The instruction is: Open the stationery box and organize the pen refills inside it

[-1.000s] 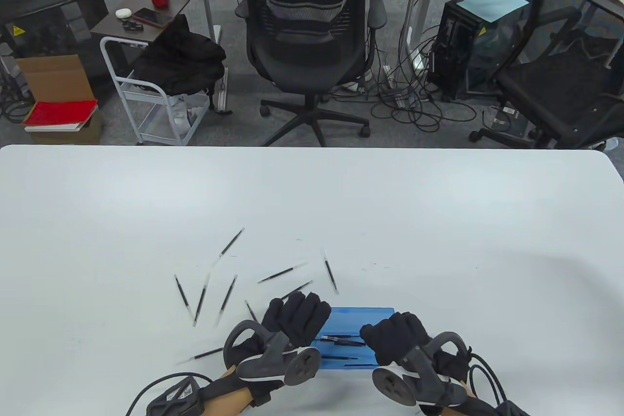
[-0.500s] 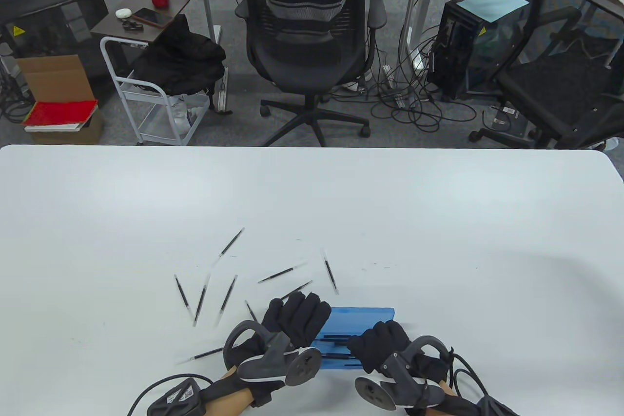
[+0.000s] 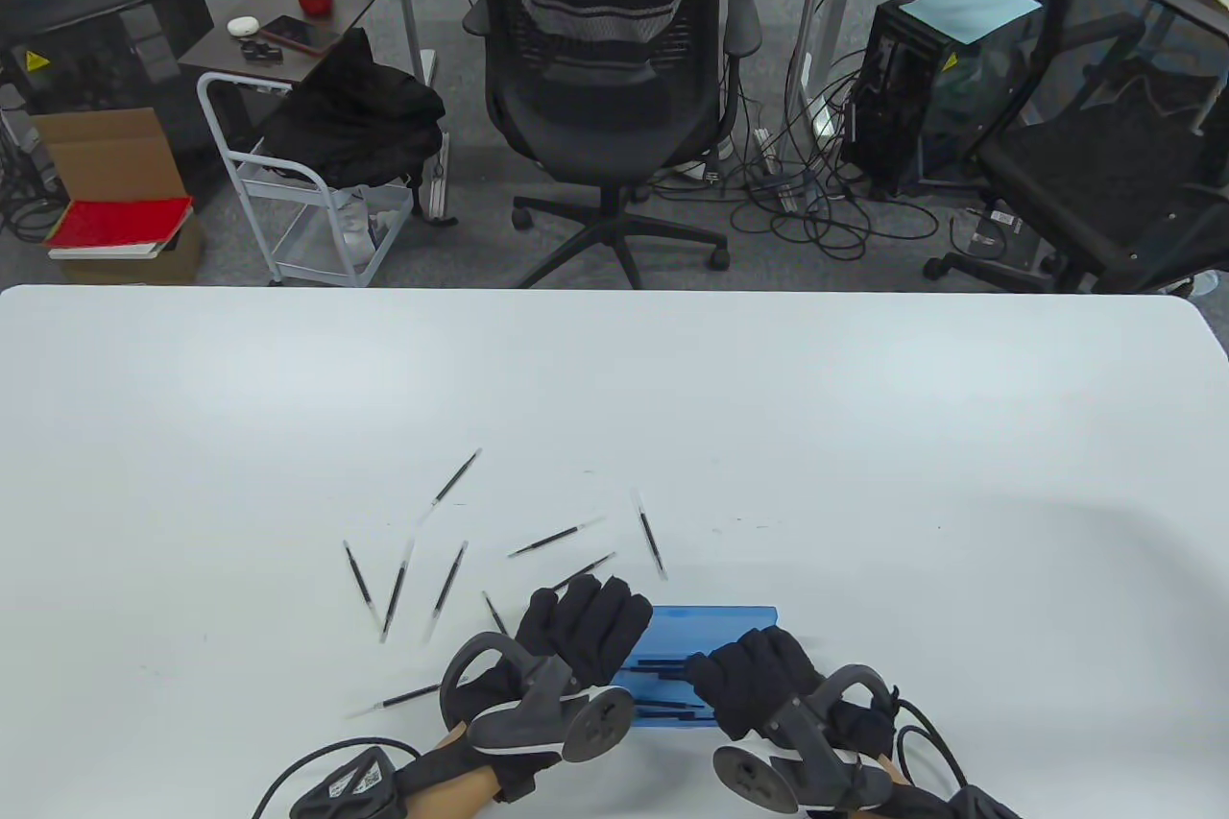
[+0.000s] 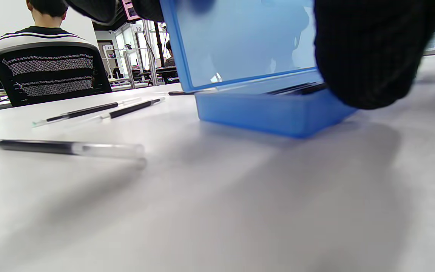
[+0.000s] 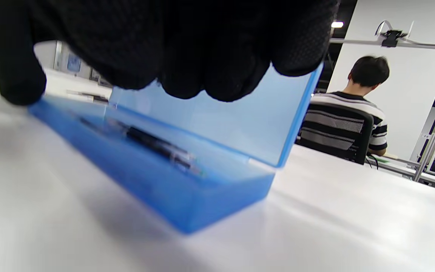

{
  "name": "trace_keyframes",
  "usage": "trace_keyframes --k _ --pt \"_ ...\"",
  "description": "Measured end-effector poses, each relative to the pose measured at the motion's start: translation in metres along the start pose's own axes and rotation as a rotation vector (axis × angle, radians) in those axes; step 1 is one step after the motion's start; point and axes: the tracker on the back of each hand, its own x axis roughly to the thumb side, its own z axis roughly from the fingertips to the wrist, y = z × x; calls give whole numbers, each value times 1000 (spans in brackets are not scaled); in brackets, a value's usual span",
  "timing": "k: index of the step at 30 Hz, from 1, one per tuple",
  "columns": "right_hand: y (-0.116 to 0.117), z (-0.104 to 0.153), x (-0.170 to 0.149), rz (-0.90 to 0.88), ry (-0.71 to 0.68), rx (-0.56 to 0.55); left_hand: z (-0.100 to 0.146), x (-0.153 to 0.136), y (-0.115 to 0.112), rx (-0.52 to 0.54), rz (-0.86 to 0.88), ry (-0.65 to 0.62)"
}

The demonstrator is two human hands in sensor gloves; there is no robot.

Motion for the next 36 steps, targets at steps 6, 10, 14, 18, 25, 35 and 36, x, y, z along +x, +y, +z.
trace_keyframes --k 6,10,14,18,25,35,36 --pt "-11 8 -16 -20 65 -77 -1 0 0 -6 6 1" --pt "0 6 -24 -33 76 29 -1 0 0 -6 2 2" --pt "11 2 -25 -47 78 157 -1 0 0 -7 3 2" --pt "16 0 -23 -18 76 198 -1 0 0 -11 6 4" --pt "21 -1 -19 28 69 209 -1 -1 0 -13 8 3" --pt "20 -1 -19 36 78 212 15 -39 35 91 117 96" --pt "21 -1 -19 35 78 213 19 -49 42 105 139 131"
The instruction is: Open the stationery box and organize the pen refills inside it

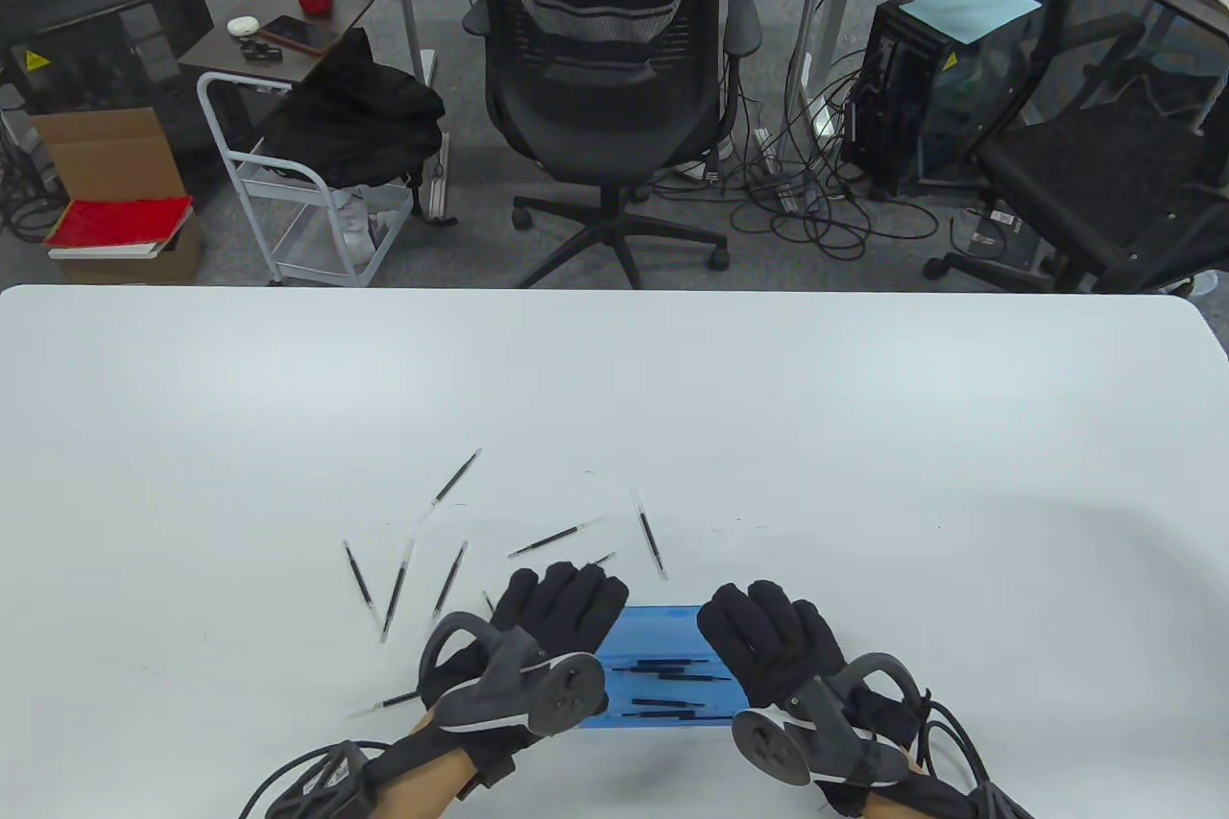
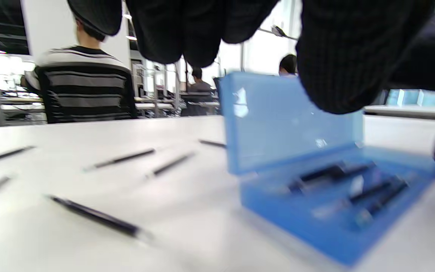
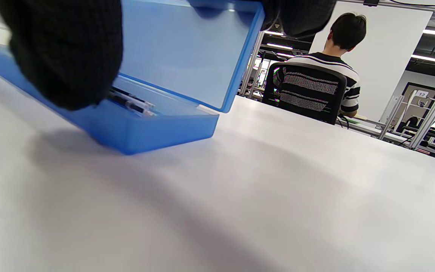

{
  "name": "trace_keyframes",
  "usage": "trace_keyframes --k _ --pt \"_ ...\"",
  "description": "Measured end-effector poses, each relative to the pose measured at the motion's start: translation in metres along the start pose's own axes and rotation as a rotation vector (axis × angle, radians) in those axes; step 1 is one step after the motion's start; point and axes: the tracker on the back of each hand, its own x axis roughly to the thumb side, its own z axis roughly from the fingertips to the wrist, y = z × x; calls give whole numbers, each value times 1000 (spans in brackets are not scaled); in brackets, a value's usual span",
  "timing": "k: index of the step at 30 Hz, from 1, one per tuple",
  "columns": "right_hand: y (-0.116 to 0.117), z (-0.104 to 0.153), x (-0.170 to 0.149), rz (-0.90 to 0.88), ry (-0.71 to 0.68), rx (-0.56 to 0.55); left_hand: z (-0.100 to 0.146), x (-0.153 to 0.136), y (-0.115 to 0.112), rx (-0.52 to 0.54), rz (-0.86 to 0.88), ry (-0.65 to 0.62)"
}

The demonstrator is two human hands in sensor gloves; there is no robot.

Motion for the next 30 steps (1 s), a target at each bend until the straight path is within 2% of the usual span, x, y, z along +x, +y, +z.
trace_keyframes --k 3,7,11,17,30 --pt "0 0 0 2 -1 0 8 -26 18 24 81 105" --pt "1 0 0 1 -3 2 21 -53 24 28 77 207" --pt "1 0 0 -1 -4 3 36 -72 10 -80 25 228" --pt "2 0 1 6 -4 1 58 -85 -22 -211 -53 190" --pt "3 0 2 10 -4 11 75 -94 -40 -287 -118 202"
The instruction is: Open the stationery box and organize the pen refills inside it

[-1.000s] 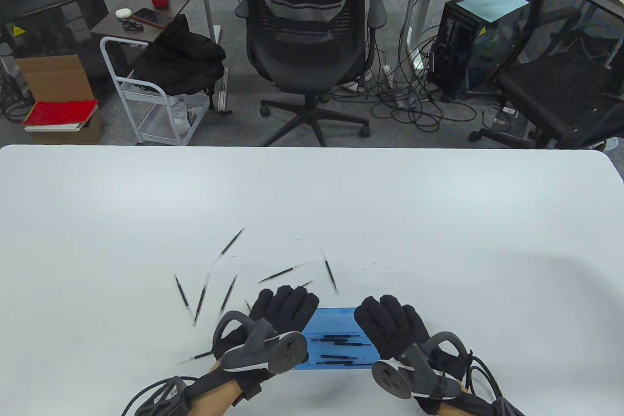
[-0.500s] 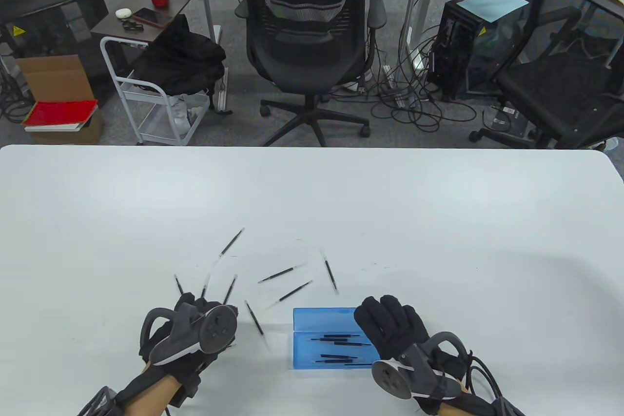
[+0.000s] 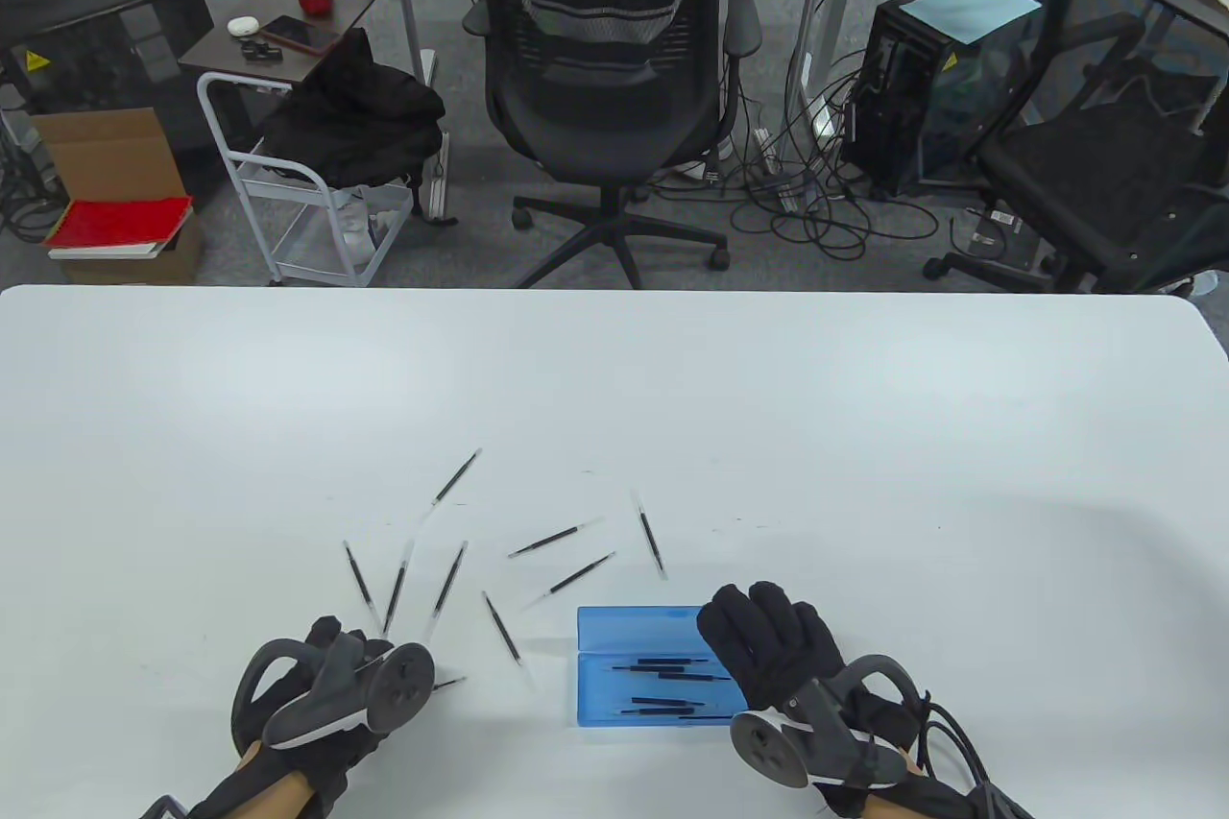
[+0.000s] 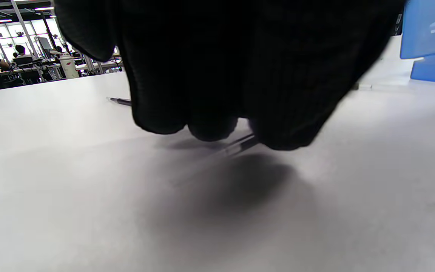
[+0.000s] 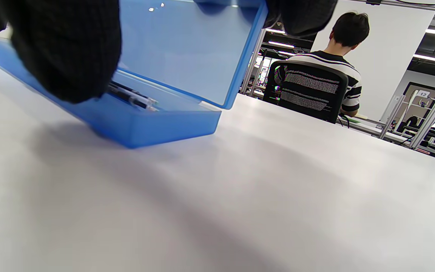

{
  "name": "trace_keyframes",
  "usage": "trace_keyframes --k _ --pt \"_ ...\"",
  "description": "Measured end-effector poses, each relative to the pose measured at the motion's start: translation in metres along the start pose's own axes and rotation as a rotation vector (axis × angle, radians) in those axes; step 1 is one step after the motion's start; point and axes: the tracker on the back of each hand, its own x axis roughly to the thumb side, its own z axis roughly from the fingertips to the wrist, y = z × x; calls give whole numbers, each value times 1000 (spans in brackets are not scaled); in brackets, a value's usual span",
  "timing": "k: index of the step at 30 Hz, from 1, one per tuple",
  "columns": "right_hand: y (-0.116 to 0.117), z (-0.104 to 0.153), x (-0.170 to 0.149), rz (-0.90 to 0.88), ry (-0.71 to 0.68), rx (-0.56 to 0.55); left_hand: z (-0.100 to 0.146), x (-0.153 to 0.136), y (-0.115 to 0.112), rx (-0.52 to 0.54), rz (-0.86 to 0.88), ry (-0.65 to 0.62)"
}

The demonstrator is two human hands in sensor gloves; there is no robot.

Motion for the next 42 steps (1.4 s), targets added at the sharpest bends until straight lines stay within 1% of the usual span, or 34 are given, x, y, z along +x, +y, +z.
trace_keyframes --k 6,13,26,30,34,38,40,42 --pt "0 0 0 0 -1 4 0 2 -4 -1 -38 8" --pt "0 0 1 8 0 5 1 7 -5 8 -48 -19" --pt "0 0 2 16 2 7 7 9 -11 70 -33 -72" --pt "0 0 2 16 3 8 10 11 -13 99 -53 -79" --pt "1 0 2 16 2 8 11 13 -13 104 -50 -89" --pt "1 0 2 13 1 9 12 19 -2 141 -50 -112" --pt "1 0 2 12 1 10 12 27 11 185 -52 -139" --pt "1 0 2 10 0 11 12 42 27 232 -58 -175"
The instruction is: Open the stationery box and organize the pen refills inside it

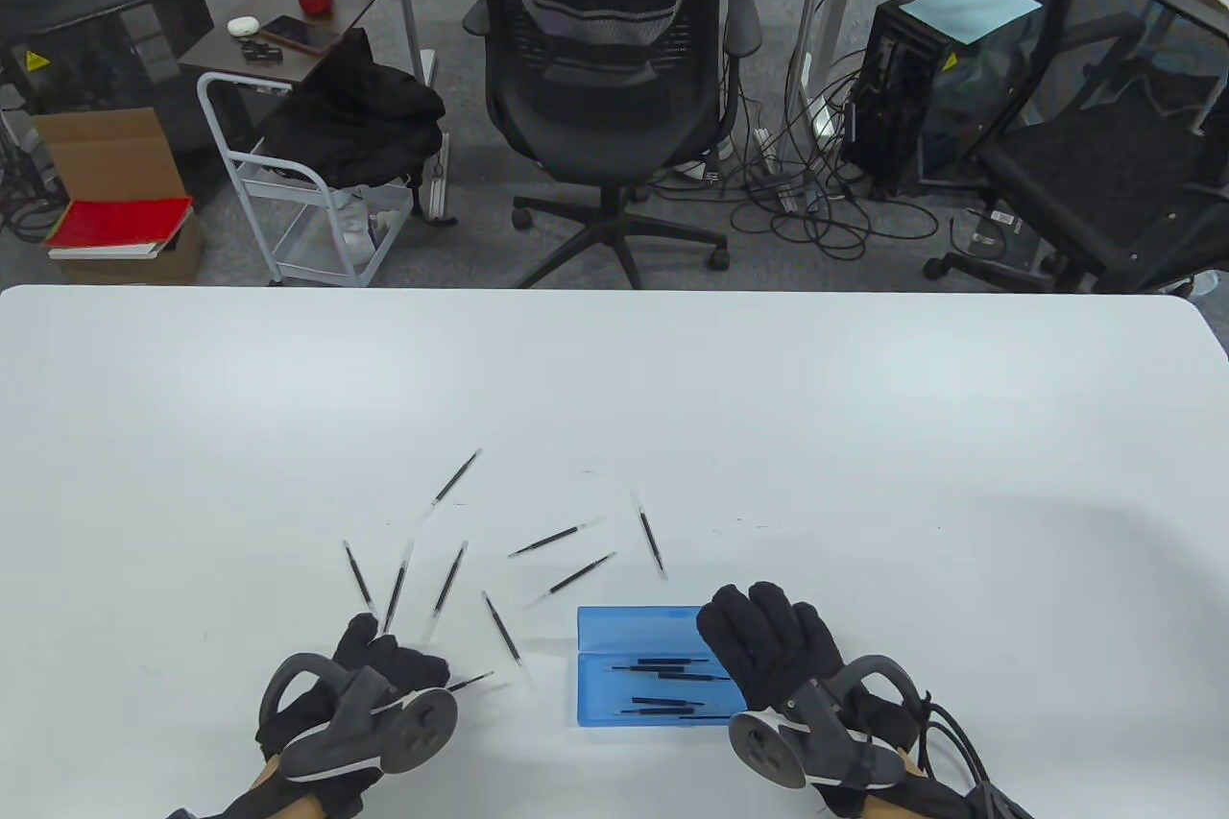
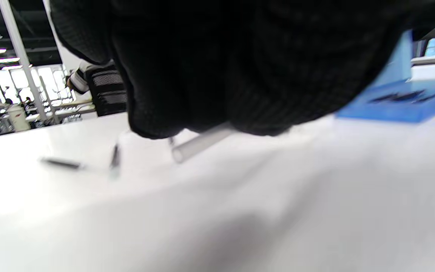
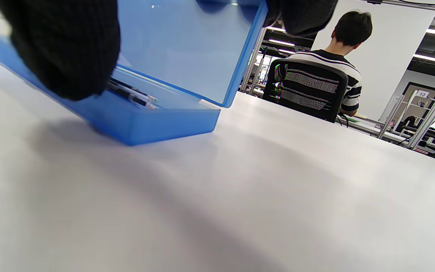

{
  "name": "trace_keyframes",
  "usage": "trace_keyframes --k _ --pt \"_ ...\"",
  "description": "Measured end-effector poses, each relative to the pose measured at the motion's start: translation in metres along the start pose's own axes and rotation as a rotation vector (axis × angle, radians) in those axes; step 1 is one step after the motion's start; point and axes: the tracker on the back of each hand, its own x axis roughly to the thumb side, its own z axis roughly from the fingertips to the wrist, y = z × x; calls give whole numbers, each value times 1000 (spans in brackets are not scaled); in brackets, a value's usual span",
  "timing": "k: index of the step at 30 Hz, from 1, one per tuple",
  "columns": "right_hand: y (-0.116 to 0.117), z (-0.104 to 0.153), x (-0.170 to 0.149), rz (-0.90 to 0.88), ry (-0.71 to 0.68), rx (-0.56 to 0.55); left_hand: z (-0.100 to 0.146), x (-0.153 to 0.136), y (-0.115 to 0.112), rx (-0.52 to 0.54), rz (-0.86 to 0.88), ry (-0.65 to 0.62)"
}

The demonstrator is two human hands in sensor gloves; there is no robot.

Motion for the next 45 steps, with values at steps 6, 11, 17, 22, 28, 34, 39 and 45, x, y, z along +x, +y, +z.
trace_keyframes --k 6,11,17,22,28,34,39,45 --pt "0 0 0 -1 -1 3 -22 49 33 95 -22 -122" --pt "1 0 -1 -2 -2 4 -47 97 34 89 -51 -229" --pt "1 0 -1 2 -4 1 -69 135 20 67 -102 -283" --pt "1 0 -1 0 -5 1 -76 150 17 81 -144 -286" --pt "1 0 -1 2 -6 1 -79 165 11 87 -240 -302" --pt "1 0 0 4 -4 2 -80 167 8 66 -274 -299" --pt "1 0 0 5 -4 2 -75 159 15 62 -224 -319" --pt "1 0 -1 1 -5 2 -63 127 46 127 -89 -261"
